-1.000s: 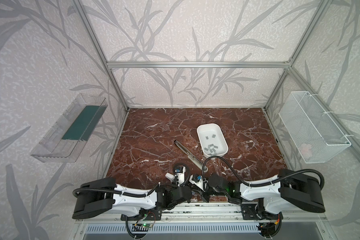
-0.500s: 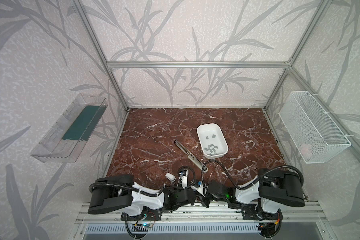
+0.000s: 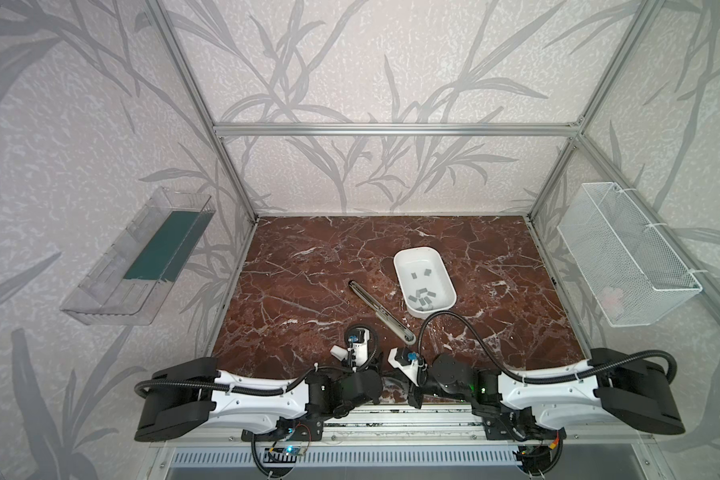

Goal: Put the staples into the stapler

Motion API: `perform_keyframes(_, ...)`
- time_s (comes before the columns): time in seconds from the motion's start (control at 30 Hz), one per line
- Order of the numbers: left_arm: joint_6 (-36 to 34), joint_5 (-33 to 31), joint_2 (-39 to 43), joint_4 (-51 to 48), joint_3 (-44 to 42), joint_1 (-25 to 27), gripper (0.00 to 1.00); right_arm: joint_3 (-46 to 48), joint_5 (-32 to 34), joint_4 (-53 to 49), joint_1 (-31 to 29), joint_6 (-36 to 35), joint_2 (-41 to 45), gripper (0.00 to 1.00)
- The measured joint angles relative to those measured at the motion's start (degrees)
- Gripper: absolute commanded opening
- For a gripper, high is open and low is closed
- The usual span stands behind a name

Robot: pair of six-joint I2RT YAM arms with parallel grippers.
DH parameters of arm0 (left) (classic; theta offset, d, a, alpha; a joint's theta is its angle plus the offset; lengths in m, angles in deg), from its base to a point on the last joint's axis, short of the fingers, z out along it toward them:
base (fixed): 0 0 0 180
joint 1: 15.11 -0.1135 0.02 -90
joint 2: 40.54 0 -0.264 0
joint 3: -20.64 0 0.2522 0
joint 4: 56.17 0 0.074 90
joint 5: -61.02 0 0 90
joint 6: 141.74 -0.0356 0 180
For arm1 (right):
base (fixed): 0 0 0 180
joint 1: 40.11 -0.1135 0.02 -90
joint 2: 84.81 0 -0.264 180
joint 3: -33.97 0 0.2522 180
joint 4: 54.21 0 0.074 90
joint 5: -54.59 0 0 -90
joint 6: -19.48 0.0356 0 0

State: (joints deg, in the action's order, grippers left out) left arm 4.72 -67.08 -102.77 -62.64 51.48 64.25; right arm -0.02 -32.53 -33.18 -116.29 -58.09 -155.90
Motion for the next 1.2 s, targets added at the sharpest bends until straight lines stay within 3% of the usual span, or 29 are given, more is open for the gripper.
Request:
perform_keyframes(0.4, 2.27, -2.82, 5.46, -4.48, -1.36, -0.31, 0.31, -7.74, 19.19, -9.2, -3.06, 12.48, -9.86, 0.0)
perform_keyframes(0.73, 1.99, -1.66, -1.77, -1.01, -1.42, -0.35, 0.31, -9.42, 28.76, -14.12, -7.02, 19.1, -12.79, 0.0)
perform_keyframes(0.93, 1.92, -0.28, -7.28, 2.93, -1.18, -0.35, 0.3, -10.8, 33.29, -12.9, -9.62, 22.1, -20.44, 0.0)
perform_keyframes(1.2, 2.27, 0.02, -7.82, 5.16, -1.2, -0.5, 0.3, -11.76, 40.04, -3.02, -11.78, 26.03, -28.04, 0.0)
